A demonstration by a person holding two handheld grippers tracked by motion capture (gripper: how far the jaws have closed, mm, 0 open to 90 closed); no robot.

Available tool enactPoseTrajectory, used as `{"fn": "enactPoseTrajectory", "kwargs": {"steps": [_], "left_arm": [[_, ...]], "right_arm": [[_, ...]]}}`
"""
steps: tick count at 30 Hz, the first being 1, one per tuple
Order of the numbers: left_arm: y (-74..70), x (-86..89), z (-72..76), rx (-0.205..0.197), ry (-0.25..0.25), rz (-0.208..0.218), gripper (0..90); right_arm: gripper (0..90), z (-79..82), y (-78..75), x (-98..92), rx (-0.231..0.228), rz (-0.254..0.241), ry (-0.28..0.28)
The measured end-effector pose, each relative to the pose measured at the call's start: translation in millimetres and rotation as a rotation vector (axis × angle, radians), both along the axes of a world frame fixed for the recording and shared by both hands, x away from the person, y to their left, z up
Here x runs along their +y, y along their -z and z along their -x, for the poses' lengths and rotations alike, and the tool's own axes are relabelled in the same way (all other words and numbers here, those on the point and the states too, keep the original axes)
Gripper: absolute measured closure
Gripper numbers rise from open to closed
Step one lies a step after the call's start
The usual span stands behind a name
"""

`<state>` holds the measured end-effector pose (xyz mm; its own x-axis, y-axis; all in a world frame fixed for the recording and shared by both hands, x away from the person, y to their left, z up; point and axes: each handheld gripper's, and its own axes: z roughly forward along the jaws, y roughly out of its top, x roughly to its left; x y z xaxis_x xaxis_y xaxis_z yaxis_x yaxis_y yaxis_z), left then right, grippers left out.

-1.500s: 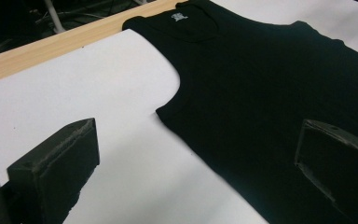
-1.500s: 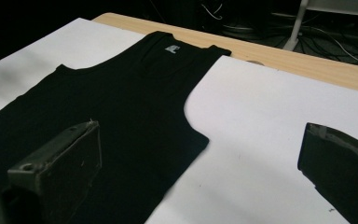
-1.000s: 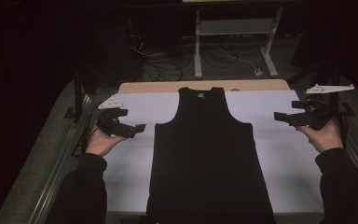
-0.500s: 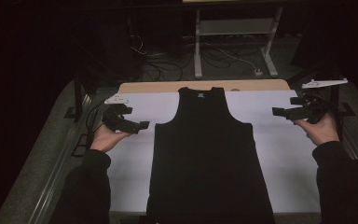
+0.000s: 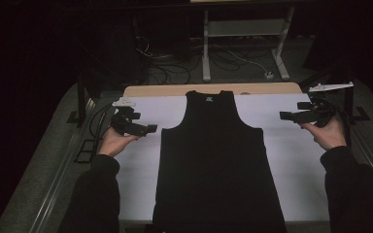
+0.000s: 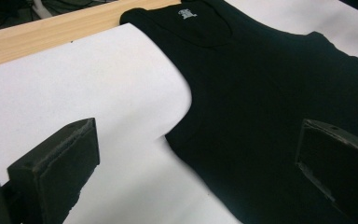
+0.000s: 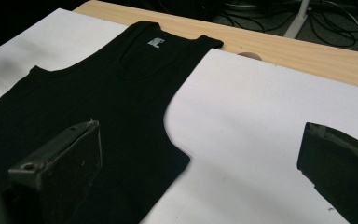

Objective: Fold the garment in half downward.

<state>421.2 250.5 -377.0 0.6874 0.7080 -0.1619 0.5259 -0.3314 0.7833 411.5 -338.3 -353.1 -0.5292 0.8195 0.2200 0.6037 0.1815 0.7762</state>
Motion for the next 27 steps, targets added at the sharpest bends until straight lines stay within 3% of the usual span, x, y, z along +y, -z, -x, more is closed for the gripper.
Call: {"fn": "enactPoseTrajectory", "kwargs": {"steps": [10,17,27], "left_arm": [[14.5,-4.7,-10.1,0.027,-0.004,0.000,0.0],[25.7,-6.2,-16.6,0.056,-0.007,0.003,0.0],[33.2,-7.0,-21.0,0.076,-0.009,0.001,0.0]], "right_arm": [[0.0,-11.4,15.4,10.9,0.029,0.018,-0.019],[0.0,-19.0,27.4,19.8,0.048,0.000,-0.034],[0.0,-28.0,42.9,34.2,0.081,0.011,-0.058]]}}
